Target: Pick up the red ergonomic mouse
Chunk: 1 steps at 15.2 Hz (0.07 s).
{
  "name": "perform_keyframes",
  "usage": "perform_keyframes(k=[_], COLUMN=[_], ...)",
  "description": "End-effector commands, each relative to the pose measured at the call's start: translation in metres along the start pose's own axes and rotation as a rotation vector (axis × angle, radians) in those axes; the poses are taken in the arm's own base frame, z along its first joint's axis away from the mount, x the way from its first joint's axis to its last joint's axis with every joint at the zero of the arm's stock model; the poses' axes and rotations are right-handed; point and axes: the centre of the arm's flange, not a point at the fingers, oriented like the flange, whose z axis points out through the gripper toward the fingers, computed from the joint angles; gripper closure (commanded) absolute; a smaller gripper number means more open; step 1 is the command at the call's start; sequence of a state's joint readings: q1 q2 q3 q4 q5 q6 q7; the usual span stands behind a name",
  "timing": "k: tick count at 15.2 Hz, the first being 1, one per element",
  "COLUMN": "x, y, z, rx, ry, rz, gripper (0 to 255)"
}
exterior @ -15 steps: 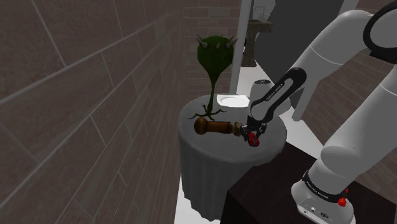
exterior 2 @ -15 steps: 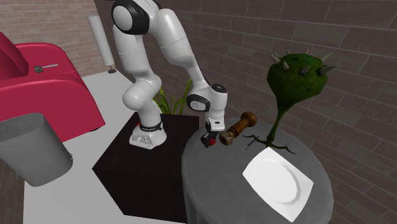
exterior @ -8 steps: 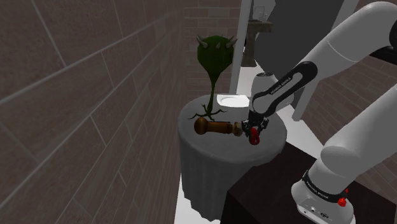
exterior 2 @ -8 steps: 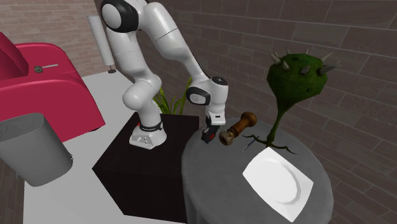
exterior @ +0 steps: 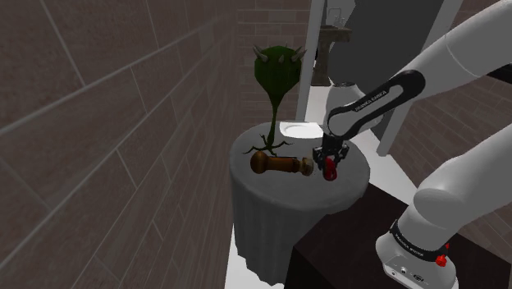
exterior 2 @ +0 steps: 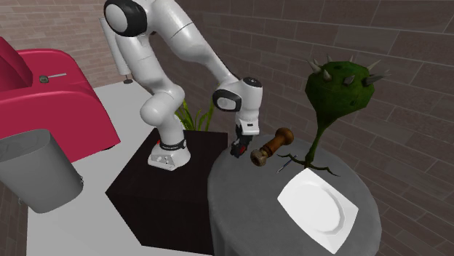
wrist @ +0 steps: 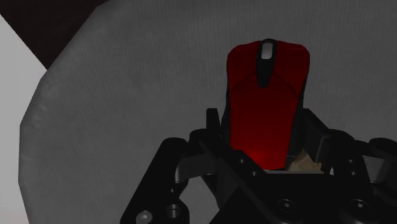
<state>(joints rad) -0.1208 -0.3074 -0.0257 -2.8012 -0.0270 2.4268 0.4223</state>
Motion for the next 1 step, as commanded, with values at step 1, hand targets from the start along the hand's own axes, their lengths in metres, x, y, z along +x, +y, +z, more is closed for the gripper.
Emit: perform_keyframes(k=[1], x=[-0.0006], y=[0.0006], z=[-0.0034], rx=[0.0], ry=[0.0], rz=[0.0], gripper=[255])
